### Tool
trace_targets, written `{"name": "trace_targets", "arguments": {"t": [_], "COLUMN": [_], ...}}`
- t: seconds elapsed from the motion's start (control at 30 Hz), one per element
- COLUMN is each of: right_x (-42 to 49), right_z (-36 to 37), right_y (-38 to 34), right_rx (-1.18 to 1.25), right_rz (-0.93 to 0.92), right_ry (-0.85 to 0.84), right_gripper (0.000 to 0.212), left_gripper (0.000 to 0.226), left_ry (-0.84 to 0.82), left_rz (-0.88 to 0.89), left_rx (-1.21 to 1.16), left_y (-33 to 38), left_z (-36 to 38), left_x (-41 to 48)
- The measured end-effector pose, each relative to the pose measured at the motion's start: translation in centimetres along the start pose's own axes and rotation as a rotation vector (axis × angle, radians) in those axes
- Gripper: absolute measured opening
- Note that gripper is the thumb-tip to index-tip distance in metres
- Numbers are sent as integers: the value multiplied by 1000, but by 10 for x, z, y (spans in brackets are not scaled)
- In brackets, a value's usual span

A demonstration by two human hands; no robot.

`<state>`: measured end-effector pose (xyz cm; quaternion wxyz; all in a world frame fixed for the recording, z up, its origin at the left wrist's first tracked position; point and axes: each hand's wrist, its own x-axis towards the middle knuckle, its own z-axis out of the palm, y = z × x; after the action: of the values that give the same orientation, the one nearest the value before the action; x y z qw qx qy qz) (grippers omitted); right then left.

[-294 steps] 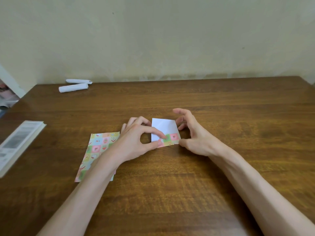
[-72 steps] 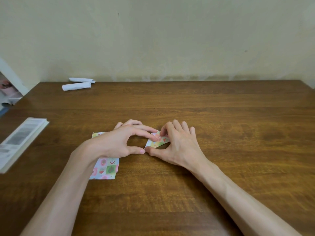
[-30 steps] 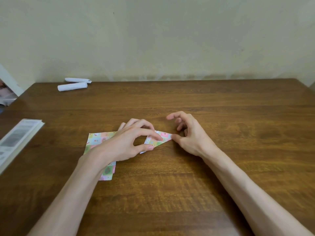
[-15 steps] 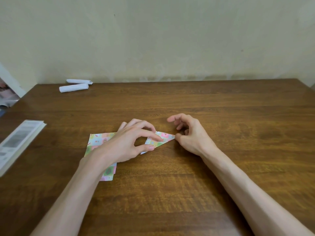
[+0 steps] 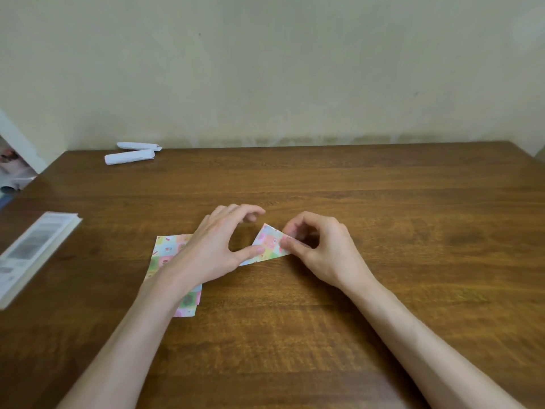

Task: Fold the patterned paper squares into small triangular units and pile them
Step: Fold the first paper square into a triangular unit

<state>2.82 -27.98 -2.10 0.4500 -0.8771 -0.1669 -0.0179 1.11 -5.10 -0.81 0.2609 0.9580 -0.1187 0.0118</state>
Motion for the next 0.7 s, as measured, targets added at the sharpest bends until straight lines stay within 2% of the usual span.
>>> {"name": "trace_targets", "arguments": {"t": [0.07,0.1,0.17,0.2,0.23,0.37,0.5,0.7], "right_x": [2,4,7,8,10,11,16,19], "right_z": [-1,-2,-4,-5,-5,-7,-6,-5], "right_y": [-1,-1,0,0,1,4,6,9], "right_rx": [197,261,369,404,417,341,257,236], "right_rz": [44,56,75,83,86,92,131,83], "right_ry": [4,19,48,60,66,56,121,115], "right_gripper": [13,13,14,15,15,18,15,8], "left_gripper": [60,53,23,14,18,25,24,10], "left_ry": [6,-1,-6,4,18,78,102,163], "left_rz": [-80,-107,-96,-81,-71,-106,-145,-150], "left_rx": [-101,-157,-214,-236,-251,-322,-303,-236], "left_y": [-1,-2,-3,-1,0,-3,-3,-1], "left_z": [-2,-3,-4,-4,-4,-4,-2,-3], "left_x": [2,2,4,4,4,5,6,6]}}
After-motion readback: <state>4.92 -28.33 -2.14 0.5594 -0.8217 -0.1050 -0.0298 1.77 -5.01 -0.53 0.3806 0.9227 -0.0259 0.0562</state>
